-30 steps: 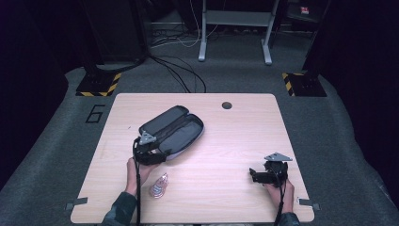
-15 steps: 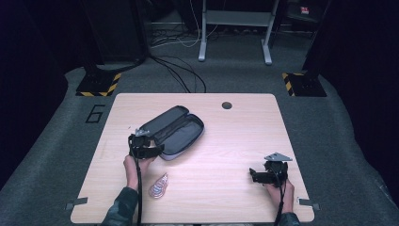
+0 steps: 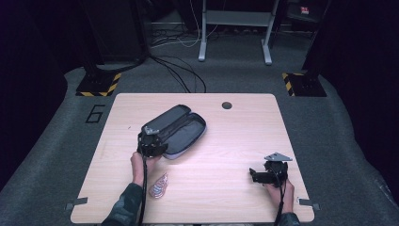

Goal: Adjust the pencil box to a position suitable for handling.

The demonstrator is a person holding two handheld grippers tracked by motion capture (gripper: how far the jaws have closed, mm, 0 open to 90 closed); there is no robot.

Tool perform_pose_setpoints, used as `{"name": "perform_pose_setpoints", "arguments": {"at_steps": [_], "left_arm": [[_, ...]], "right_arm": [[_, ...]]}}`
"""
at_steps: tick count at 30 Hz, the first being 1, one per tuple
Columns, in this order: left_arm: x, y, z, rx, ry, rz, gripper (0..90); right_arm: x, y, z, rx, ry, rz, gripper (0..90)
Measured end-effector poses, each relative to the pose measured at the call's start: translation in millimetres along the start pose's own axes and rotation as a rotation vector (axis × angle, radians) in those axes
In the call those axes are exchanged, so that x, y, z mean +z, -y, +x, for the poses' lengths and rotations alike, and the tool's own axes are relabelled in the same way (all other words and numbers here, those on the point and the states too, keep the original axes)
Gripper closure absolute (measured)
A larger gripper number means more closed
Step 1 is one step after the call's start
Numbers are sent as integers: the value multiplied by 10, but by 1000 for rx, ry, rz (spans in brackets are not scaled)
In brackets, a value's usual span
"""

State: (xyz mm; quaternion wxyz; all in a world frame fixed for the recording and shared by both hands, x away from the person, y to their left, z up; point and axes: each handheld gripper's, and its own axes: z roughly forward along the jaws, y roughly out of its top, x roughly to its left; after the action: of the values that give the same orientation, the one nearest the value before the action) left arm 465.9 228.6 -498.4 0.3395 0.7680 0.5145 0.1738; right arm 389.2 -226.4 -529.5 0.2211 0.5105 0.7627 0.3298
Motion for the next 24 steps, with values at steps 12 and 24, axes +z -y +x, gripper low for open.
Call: {"name": "perform_pose_setpoints", "arguments": {"at_steps": [12, 24], "left_arm": [[122, -86, -115, 151, 103, 4, 613], [185, -108, -225, 279, 221, 10, 622]], "right_arm": [[0, 0, 0, 0, 0, 0, 31], [-2, -8, 4, -5, 3, 6, 38]]}}
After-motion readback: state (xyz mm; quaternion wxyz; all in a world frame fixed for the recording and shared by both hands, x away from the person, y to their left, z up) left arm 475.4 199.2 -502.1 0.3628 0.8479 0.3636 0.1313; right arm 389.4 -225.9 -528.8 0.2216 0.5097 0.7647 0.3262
